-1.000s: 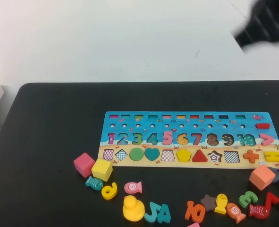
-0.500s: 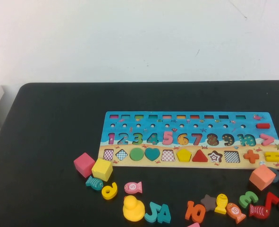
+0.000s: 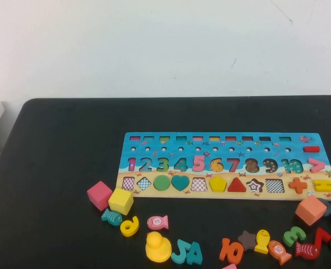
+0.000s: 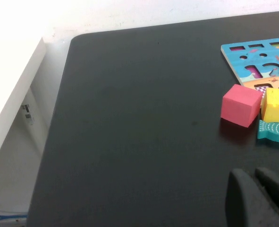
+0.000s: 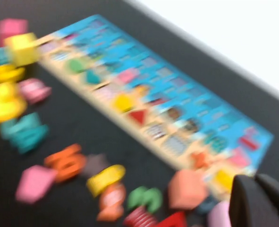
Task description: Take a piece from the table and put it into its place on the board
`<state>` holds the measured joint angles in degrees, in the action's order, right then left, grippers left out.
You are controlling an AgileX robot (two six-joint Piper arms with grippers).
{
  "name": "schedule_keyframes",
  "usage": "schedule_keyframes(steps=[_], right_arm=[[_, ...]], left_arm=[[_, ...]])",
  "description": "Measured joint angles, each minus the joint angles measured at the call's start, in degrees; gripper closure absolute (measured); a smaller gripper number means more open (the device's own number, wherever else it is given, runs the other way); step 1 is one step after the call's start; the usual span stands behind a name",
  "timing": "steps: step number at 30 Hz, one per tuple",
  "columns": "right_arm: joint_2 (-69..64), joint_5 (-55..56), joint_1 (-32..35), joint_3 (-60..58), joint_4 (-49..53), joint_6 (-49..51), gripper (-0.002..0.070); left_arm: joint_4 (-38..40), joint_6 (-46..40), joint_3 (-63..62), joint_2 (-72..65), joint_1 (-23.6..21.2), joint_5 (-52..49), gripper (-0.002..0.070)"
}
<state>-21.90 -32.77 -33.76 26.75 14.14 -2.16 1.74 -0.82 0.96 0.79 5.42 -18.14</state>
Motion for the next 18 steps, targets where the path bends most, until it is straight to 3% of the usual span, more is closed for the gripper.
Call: schedule_keyframes(steps=[5,11,14,18], right_arm=[[9.5,20.7,14.6,-15.3,3.0,0.0,0.0657],[20.9,32.0,32.7,-27.2,3.0,0.2,0.0657],[22.3,32.0,37.0,-28.1,2.9,1.7,0.0658],[22.6,30.0,38.0,-28.2,2.9,3.9,0.0657]], left_arm=[[0.0,0.0,0.0,0.0,0.0,0.0,0.0676],[0.0,0.0,0.0,0.0,0.0,0.0,0.0676],[0.0,0.0,0.0,0.0,0.0,0.0,0.0676],[0.0,0.0,0.0,0.0,0.0,0.0,0.0676]])
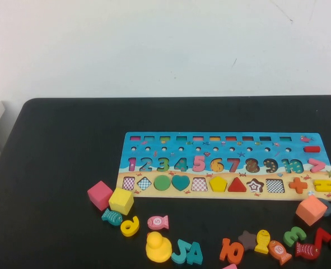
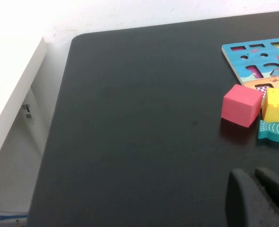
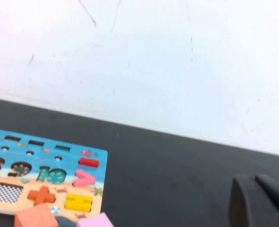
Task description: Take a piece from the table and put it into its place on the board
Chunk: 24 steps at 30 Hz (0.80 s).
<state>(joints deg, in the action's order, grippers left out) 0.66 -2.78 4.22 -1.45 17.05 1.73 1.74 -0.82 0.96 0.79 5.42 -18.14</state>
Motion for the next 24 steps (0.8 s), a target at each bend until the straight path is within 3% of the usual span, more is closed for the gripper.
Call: schedule_keyframes(steps=[8,13,24], right_arm=[[0.0,-4.5,0.3,0.0,-2.7,3.2,0.0657],[0.0,-17.0,-1.4,0.0,-5.2,5.5,0.0658],[0.0,-17.5,-3.5,0.1,-5.3,6.6,0.0657]], left_arm=[[0.0,0.0,0.0,0.0,0.0,0.0,0.0676],[0.0,0.0,0.0,0.0,0.0,0.0,0.0676],[0.0,0.0,0.0,0.0,0.0,0.0,0.0676]])
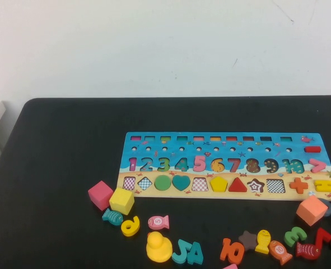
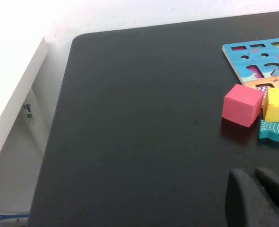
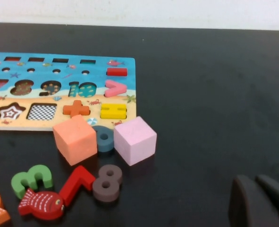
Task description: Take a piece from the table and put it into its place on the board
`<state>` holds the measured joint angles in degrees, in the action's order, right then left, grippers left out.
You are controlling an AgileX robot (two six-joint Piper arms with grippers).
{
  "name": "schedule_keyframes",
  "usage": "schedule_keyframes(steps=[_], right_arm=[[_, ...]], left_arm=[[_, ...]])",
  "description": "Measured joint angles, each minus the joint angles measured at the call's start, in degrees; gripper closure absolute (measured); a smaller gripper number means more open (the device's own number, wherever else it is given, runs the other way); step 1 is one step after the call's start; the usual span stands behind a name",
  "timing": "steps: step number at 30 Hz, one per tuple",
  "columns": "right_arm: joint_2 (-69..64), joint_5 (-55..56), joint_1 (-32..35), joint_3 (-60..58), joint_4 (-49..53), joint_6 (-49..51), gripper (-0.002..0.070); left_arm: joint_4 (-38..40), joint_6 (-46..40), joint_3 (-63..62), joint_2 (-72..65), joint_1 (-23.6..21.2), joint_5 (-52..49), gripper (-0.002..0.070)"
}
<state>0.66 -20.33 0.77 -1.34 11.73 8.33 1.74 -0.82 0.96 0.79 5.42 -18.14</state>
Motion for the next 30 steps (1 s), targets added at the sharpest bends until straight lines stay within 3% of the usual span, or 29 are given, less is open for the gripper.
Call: schedule_keyframes(steps=[20,30], right_arm=[[0.0,-0.1,0.0,0.0,0.0,1.6,0.0658],[0.0,-0.1,3.1,0.0,0.0,1.6,0.0657]], left_arm=[[0.0,0.0,0.0,0.0,0.0,0.0,0.0676],[0.0,0.0,0.0,0.0,0.0,0.0,0.0677]])
